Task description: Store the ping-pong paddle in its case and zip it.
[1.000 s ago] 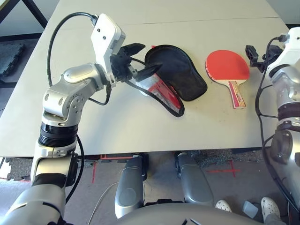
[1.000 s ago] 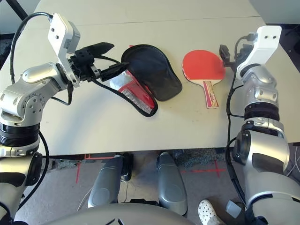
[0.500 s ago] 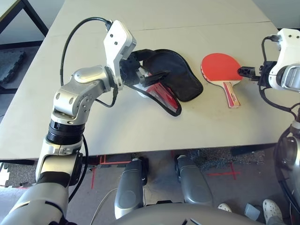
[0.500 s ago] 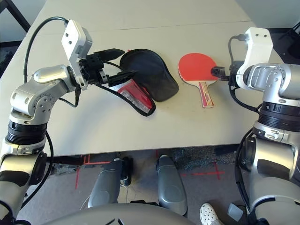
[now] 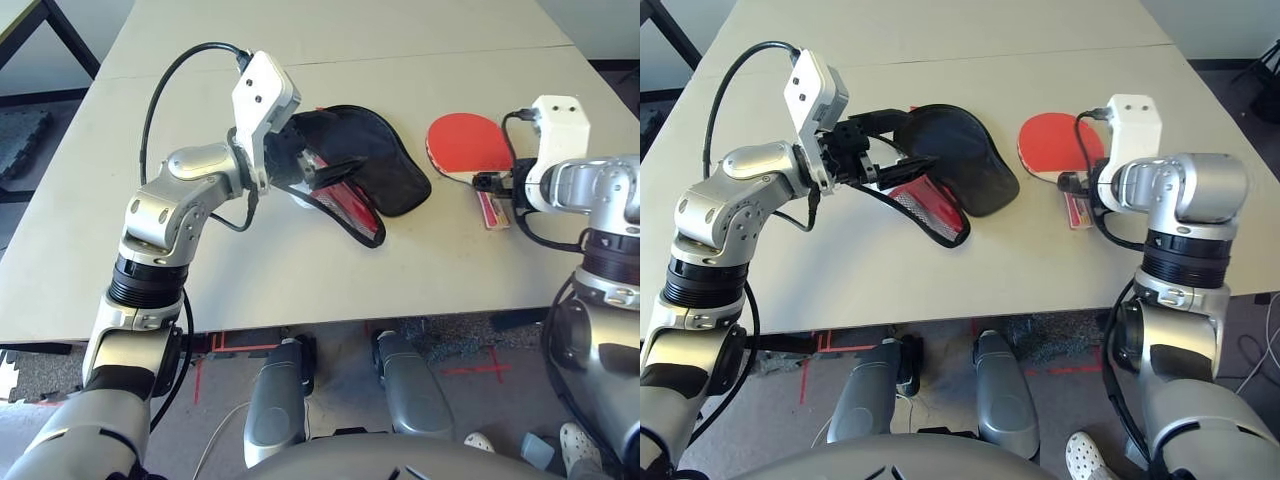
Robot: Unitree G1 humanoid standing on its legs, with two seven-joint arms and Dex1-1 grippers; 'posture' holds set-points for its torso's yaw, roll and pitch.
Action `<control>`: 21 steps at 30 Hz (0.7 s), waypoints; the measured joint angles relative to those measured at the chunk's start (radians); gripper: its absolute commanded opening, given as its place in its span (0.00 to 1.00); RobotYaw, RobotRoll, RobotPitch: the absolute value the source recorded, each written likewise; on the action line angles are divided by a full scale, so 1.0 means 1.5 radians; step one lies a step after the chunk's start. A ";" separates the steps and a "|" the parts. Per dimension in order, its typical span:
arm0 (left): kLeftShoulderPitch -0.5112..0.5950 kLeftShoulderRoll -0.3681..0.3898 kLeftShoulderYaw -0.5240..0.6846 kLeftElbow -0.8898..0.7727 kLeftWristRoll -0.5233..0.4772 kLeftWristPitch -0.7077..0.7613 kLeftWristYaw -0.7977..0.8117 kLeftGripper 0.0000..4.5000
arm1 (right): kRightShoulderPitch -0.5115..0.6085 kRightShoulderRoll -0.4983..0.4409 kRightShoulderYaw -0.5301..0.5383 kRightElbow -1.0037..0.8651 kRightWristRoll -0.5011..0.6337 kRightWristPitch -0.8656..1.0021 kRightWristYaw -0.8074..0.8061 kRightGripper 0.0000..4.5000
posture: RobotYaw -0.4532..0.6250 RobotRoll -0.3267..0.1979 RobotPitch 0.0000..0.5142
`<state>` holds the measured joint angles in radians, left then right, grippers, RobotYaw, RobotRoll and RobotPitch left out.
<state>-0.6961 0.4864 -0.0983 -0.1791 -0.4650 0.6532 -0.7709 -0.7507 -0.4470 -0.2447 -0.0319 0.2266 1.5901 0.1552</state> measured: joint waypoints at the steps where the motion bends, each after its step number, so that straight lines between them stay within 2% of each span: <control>1: 0.000 0.000 0.000 0.000 0.001 0.000 0.000 1.00 | 0.002 0.001 0.000 0.001 -0.001 -0.001 0.000 0.99 | 0.33 0.62 0.38; 3: 0.000 0.000 0.000 0.000 0.002 0.000 0.000 1.00 | 0.003 0.004 0.000 0.005 -0.005 -0.004 0.000 0.99 | 0.33 0.62 0.38; 6: 0.000 0.000 0.000 -0.001 0.003 0.000 0.000 1.00 | 0.008 0.010 0.004 0.021 -0.010 -0.010 0.000 0.85 | 0.34 0.62 0.38; 12: 0.003 0.000 0.000 -0.001 0.009 -0.002 0.000 1.00 | 0.015 0.008 0.010 0.027 -0.026 -0.031 -0.002 0.37 | 0.33 0.62 0.38; 14: 0.003 0.000 0.000 -0.001 0.011 -0.004 0.000 1.00 | 0.015 0.008 0.011 0.028 -0.026 -0.034 0.000 0.24 | 0.33 0.62 0.38; 18: 0.003 -0.002 0.000 -0.001 0.012 -0.006 0.000 1.00 | 0.022 0.004 0.022 0.028 -0.031 -0.059 0.000 0.24 | 0.32 0.62 0.38; 21: 0.003 -0.003 0.000 -0.001 0.013 -0.010 0.000 1.00 | 0.045 -0.013 0.077 0.025 -0.056 -0.145 -0.005 0.24 | 0.33 0.62 0.38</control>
<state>-0.6915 0.4817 -0.0989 -0.1809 -0.4462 0.6378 -0.7713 -0.6825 -0.4673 -0.1300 0.0052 0.1432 1.3721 0.1474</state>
